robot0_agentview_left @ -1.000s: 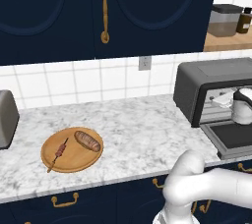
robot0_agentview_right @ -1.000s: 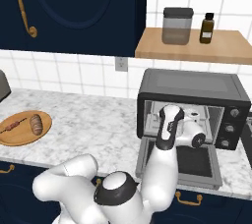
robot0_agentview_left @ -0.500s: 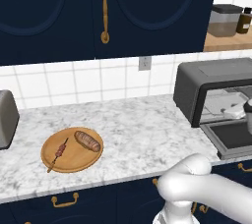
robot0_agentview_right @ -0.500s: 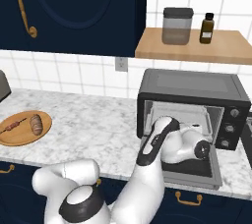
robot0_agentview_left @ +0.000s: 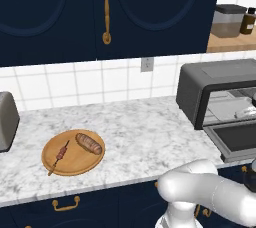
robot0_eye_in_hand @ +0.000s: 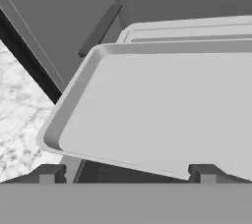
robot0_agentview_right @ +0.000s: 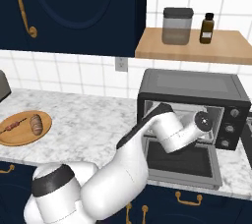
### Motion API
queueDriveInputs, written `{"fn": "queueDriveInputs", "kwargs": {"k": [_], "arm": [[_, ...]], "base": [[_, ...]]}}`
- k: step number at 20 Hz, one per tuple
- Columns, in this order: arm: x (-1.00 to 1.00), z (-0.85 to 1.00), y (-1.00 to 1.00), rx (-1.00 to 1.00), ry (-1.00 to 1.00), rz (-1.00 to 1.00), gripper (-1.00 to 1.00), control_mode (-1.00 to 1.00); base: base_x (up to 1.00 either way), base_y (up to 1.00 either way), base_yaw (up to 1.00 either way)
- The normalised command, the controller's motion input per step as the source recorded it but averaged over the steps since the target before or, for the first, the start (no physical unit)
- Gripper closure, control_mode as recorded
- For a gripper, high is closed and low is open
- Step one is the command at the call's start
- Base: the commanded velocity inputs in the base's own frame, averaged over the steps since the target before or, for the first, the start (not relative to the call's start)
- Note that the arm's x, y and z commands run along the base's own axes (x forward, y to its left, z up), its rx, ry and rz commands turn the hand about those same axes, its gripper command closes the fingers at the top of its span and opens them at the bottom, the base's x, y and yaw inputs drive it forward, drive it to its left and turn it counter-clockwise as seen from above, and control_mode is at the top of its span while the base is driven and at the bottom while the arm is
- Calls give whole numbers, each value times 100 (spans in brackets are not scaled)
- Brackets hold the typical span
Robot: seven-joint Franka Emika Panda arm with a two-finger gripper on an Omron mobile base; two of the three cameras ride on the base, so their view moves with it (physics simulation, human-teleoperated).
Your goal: Pick up the kebab skewer and baguette bread, and place them inside the toaster oven. Close the toaster oven door and start by setting the timer.
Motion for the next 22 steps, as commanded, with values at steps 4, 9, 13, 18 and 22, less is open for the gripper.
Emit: {"fn": "queueDriveInputs", "kwargs": {"k": [4, 9, 13, 18, 22], "arm": [[-97, 100, 18, -1, 20, 5, -100, -100], [-78, 56, 96, -9, 19, 7, -100, -100], [-32, 29, 100, -10, 19, 1, -100, -100], [-18, 6, 100, -11, 15, 0, -100, -100], [0, 0, 100, -11, 16, 0, -100, -100]], "base": [[0, 0, 0], [0, 0, 0], [0, 0, 0], [0, 0, 0], [0, 0, 0]]}}
